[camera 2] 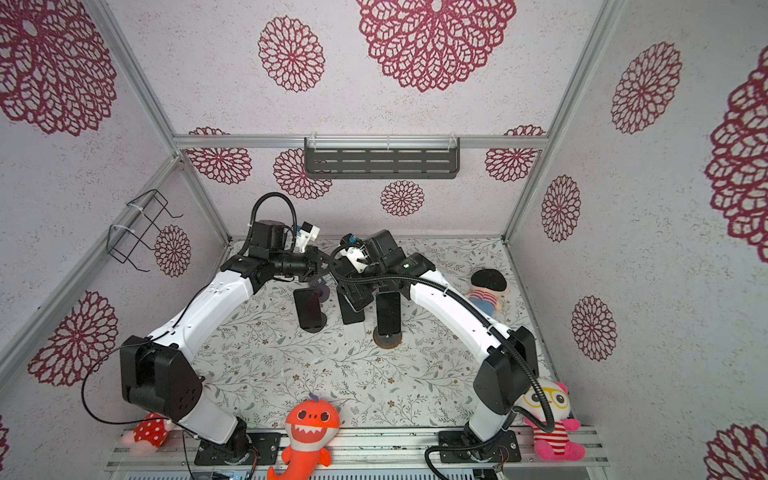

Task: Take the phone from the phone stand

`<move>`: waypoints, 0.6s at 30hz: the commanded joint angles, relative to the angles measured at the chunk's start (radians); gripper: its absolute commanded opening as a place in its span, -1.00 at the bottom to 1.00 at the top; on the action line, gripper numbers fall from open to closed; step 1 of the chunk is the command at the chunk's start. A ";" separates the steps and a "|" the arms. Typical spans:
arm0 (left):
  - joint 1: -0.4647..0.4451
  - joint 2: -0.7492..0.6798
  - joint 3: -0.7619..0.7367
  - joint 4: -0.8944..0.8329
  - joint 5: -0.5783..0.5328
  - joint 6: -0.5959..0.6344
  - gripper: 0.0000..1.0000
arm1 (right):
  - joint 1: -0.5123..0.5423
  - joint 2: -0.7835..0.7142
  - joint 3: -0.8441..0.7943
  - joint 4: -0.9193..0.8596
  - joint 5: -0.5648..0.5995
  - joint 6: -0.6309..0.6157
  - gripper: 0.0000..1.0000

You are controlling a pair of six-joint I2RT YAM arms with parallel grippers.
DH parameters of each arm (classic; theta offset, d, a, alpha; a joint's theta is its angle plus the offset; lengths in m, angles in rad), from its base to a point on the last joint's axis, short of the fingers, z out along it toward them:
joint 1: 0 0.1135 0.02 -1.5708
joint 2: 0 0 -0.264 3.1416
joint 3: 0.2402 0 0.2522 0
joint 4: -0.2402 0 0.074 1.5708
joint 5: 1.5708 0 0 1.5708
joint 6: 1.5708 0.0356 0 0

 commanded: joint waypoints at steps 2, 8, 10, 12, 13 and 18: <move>0.003 -0.009 0.004 0.074 0.032 -0.043 -1.00 | 0.012 0.024 -0.002 0.009 0.037 0.033 0.57; 0.006 -0.011 -0.002 0.089 0.025 -0.054 -1.00 | 0.014 0.031 -0.002 0.016 0.062 0.057 0.43; 0.005 -0.012 -0.003 0.093 0.022 -0.053 -1.00 | 0.014 0.034 0.000 0.018 0.068 0.063 0.36; 0.005 -0.013 -0.003 0.098 0.022 -0.052 -1.00 | 0.014 0.036 0.004 0.020 0.068 0.066 0.32; 0.005 -0.013 -0.005 0.101 0.022 -0.052 -1.00 | 0.014 0.037 0.005 0.021 0.068 0.069 0.29; 0.006 -0.016 -0.009 0.118 0.022 -0.056 -1.00 | 0.014 0.045 0.003 0.027 0.083 0.085 0.22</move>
